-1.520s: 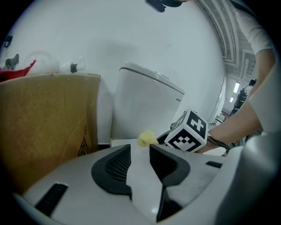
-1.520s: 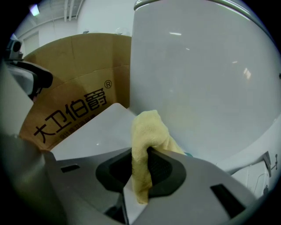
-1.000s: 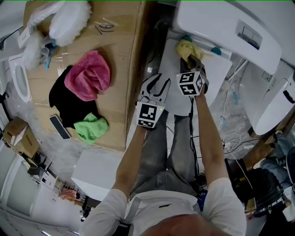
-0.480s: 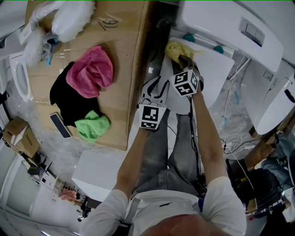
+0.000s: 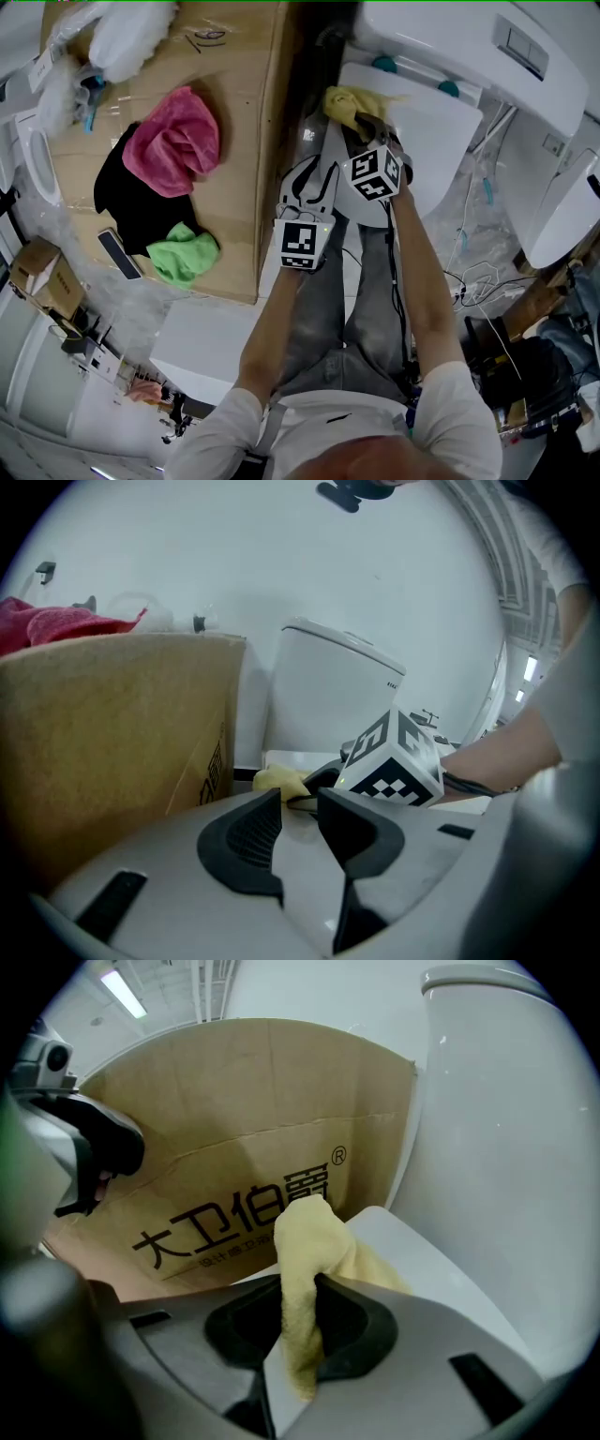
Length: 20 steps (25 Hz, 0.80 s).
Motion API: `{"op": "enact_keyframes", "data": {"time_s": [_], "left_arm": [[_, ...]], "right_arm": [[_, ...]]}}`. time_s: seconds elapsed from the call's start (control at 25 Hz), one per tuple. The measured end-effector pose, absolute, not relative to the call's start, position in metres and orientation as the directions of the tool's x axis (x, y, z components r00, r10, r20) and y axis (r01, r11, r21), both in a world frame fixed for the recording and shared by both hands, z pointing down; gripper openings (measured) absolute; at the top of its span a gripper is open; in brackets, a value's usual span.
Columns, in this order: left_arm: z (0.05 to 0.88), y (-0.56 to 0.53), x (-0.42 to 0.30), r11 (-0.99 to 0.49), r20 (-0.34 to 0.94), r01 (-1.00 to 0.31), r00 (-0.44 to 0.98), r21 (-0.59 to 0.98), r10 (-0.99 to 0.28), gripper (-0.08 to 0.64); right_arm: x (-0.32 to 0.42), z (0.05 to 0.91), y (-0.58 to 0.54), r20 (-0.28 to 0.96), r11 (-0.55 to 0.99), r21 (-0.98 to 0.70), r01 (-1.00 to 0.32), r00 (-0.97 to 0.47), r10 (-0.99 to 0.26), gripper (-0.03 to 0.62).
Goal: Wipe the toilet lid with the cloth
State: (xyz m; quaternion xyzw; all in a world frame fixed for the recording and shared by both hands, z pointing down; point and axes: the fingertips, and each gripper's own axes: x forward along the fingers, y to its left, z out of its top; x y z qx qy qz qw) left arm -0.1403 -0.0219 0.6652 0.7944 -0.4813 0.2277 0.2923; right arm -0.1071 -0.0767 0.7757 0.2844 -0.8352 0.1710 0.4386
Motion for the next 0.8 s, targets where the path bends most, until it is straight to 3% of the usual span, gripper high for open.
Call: {"op": "enact_keyframes", "data": {"time_s": [0.8], "left_arm": [[0.672, -0.005, -0.108, -0.358, 0.678, -0.91, 0.4, 0.211, -0.617, 0.137]], "right_arm": [[-0.059, 0.776, -0.032, 0.827, 0.793, -0.058, -0.607, -0.474, -0.302, 0.089]]}}
